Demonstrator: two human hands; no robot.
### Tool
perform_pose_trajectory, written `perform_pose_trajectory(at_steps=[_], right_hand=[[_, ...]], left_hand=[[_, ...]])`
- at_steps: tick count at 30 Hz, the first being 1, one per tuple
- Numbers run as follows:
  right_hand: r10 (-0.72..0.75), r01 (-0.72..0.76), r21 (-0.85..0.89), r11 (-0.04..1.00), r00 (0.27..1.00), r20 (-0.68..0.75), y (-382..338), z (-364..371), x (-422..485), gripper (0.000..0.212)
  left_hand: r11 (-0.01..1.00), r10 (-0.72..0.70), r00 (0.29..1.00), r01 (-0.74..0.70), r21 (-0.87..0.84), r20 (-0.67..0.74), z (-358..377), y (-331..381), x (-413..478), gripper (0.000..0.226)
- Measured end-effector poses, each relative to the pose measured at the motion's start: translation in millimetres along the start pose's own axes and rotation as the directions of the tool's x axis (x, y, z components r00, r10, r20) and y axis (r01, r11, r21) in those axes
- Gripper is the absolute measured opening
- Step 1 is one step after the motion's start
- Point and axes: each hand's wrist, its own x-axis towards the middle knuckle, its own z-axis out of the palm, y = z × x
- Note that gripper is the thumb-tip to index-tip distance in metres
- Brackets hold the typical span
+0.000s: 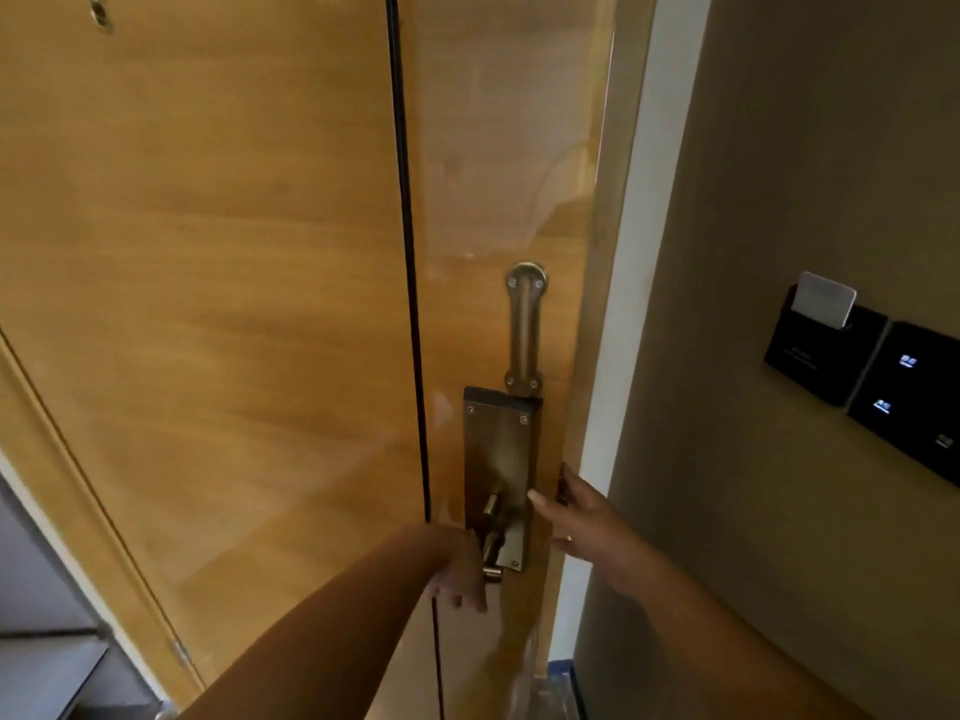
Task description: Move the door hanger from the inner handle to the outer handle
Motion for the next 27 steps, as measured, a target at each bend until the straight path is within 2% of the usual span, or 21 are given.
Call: perform_pose_trajectory(at_steps=[4, 8, 11, 14, 17, 21, 27], right_hand=[[-0.021, 0.010, -0.074, 0.997, 0.987, -0.161, -2.9, -7.4, 39.4, 0.077], [-0.038, 0.009, -0.097, 0.995, 0.954, -0.297, -1.9, -6.6, 76.3, 0.077], [-0.046, 0.022, -0.066, 0.998, 0.926, -0.374, 1.8, -6.6, 96.0, 0.074], [0.040, -0.039, 0.010, 0.999, 0.906, -0.422, 11.2, -8.6, 104.6, 0.079], [0.140, -0.154, 0.000, 0.988, 0.895, -0.423, 24.7, -15.6, 106.9, 0.063], [0.169, -0.168, 0.037, 0.985, 0.903, -0.394, 25.9, -22.6, 110.1, 0.009], [0.126, -0.166, -0.068, 0.984, 0.910, -0.395, 12.4, -33.5, 138.3, 0.010]], left_hand=[[0.987, 0.103, 0.994, -0.105, -0.121, -0.022, -26.8, 0.5, 35.1, 0.020], [0.970, 0.161, 0.987, -0.161, -0.179, -0.017, -53.2, -0.8, 63.4, 0.022], [0.958, 0.194, 0.977, -0.208, -0.197, -0.087, -70.1, -3.2, 86.0, 0.024], [0.951, 0.224, 0.954, -0.258, -0.168, -0.197, -82.7, -4.9, 110.4, 0.021], [0.949, 0.257, 0.923, -0.298, -0.107, -0.286, -96.5, -4.5, 131.3, 0.020], [0.931, 0.250, 0.900, -0.325, -0.167, -0.358, -107.7, -6.9, 153.1, 0.021], [0.828, 0.176, 0.821, -0.422, -0.369, -0.544, -106.2, -8.0, 181.8, 0.027]])
